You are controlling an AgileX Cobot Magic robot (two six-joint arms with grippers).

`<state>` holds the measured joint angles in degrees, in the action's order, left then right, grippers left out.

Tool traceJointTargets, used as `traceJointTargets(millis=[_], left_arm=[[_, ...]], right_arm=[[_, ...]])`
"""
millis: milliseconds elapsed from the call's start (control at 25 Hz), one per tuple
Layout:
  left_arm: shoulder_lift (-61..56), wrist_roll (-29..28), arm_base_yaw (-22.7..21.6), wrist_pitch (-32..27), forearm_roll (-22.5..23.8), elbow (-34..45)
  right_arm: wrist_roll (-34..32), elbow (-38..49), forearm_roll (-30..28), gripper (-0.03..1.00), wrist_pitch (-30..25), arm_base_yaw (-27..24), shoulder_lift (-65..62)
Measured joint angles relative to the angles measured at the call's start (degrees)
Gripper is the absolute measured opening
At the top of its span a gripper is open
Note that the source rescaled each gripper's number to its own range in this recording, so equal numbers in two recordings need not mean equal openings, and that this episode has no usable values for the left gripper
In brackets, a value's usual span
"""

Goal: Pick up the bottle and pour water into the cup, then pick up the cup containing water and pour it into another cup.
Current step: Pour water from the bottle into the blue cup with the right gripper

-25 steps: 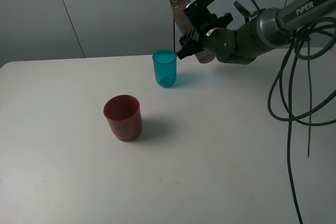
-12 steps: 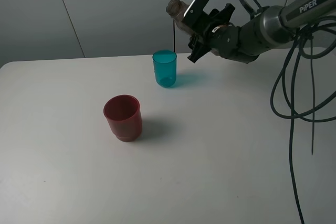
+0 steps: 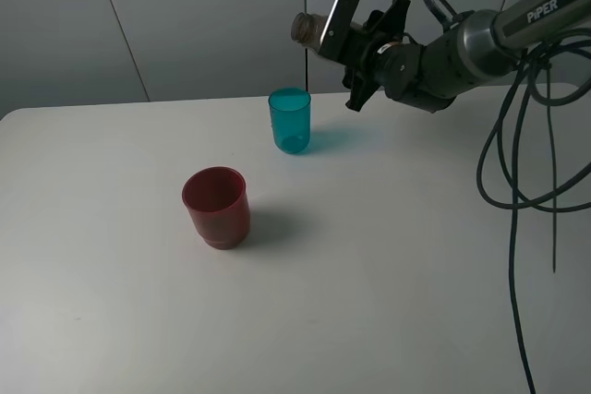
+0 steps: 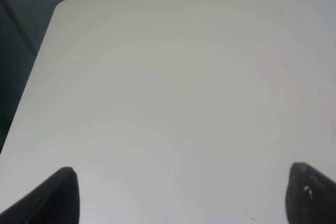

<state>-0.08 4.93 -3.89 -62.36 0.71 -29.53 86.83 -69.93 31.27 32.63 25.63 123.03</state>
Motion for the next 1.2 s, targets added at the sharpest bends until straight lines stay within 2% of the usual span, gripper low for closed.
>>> traceJointTargets(millis=[120,560,1200], left_arm=[[0.0,0.0,0.0,0.0,0.0,0.0],[0.0,0.0,0.0,0.0,0.0,0.0],[0.0,0.0,0.0,0.0,0.0,0.0]], right_arm=[[3.83,0.0,0.0,0.04,0.37,0.0,0.0],[8.86,0.0,1.76,0.04,0.46,-0.96,0.0],[22.04,0.0,3.6,0.04,1.08,-1.0,0.0]])
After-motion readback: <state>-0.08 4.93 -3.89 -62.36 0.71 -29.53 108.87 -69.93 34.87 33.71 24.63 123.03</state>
